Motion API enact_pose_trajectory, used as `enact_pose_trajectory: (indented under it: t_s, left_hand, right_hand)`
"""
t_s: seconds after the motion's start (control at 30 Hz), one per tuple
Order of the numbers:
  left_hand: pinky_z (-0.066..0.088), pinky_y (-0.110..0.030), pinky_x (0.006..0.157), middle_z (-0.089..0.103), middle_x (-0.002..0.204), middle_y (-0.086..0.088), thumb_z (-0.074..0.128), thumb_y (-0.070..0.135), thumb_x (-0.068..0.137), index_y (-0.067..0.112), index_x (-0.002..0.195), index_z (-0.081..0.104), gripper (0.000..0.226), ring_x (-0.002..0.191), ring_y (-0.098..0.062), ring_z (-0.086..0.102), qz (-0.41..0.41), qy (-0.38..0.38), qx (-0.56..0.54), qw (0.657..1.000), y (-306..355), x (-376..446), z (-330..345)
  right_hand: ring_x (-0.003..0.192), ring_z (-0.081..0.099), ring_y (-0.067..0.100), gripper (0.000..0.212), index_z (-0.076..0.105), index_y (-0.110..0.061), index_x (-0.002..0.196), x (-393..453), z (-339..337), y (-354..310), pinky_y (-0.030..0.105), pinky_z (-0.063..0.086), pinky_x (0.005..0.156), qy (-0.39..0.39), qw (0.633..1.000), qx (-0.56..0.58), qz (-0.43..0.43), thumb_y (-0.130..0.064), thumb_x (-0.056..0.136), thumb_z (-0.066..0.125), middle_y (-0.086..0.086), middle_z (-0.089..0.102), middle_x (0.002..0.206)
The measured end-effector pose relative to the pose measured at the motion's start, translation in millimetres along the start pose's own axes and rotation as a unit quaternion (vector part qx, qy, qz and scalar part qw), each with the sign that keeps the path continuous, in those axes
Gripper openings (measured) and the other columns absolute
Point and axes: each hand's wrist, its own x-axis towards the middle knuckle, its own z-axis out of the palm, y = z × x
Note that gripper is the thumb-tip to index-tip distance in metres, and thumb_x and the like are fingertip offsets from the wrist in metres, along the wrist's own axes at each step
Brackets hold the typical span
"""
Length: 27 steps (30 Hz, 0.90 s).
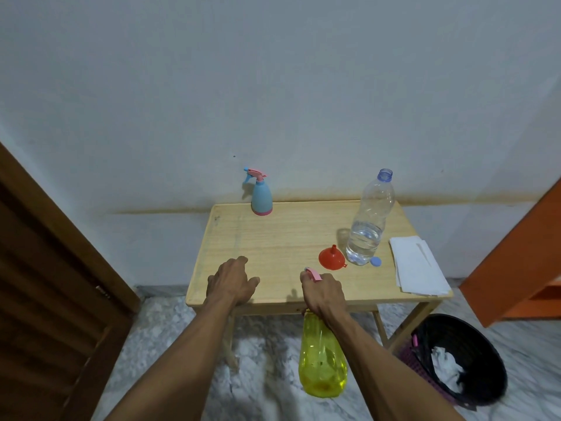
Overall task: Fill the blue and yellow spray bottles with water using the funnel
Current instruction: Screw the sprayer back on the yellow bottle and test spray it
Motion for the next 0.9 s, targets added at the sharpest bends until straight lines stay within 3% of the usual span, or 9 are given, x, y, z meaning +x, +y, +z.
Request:
enact_pose_trajectory:
  t_s: [0.27,0.53,0.67,0.8,0.9]
  left_hand:
    - [0.038,-0.047,0.106,0.047,0.149,-0.004,0.06,0.043,0.094,0.019,0.149,0.036,0.064,0.136,-0.027,0.044,0.001,0.0,0.005,1.0,1,-2,1]
    - [0.04,-0.046,0.106,0.047,0.147,-0.004,0.06,0.044,0.093,0.02,0.149,0.036,0.065,0.133,-0.027,0.046,0.011,0.007,-0.011,1.0,-6,-5,-1]
    - [0.047,-0.042,0.1,0.053,0.142,-0.006,0.065,0.044,0.09,0.019,0.146,0.042,0.066,0.124,-0.025,0.055,0.033,0.009,-0.109,0.993,-11,-4,0]
    - [0.048,-0.031,0.093,0.06,0.134,-0.003,0.075,0.043,0.083,0.02,0.139,0.054,0.064,0.119,-0.018,0.059,0.068,-0.01,-0.229,0.971,-7,-10,8]
    - [0.049,-0.024,0.089,0.066,0.12,0.002,0.08,0.033,0.079,0.021,0.129,0.061,0.054,0.111,-0.011,0.063,0.095,-0.026,-0.285,0.953,4,-17,15]
  right_hand:
    - [0.093,0.062,0.033,0.052,0.069,-0.012,0.099,1,-2,4,0.038,0.05,0.084,-0.001,1.0,-0.022,-0.005,-0.056,0.091,0.043,0.013,0.07,0.103]
    - [0.082,0.065,0.03,0.04,0.068,-0.014,0.085,-5,-11,-3,0.04,0.055,0.081,0.016,0.998,0.033,-0.055,-0.046,0.095,0.047,0.008,0.069,0.084]
    - [0.068,0.073,0.029,0.042,0.065,-0.008,0.081,-8,-19,-22,0.046,0.06,0.071,0.041,0.987,0.121,-0.097,-0.045,0.097,0.051,0.007,0.067,0.076]
    - [0.074,0.075,0.025,0.04,0.064,-0.006,0.094,-13,-30,-49,0.029,0.052,0.06,0.072,0.967,0.194,-0.151,-0.043,0.102,0.053,0.001,0.06,0.077]
    - [0.07,0.075,0.014,0.037,0.064,-0.011,0.094,-14,-35,-66,0.029,0.047,0.062,0.091,0.956,0.215,-0.176,-0.046,0.101,0.054,0.0,0.066,0.079]
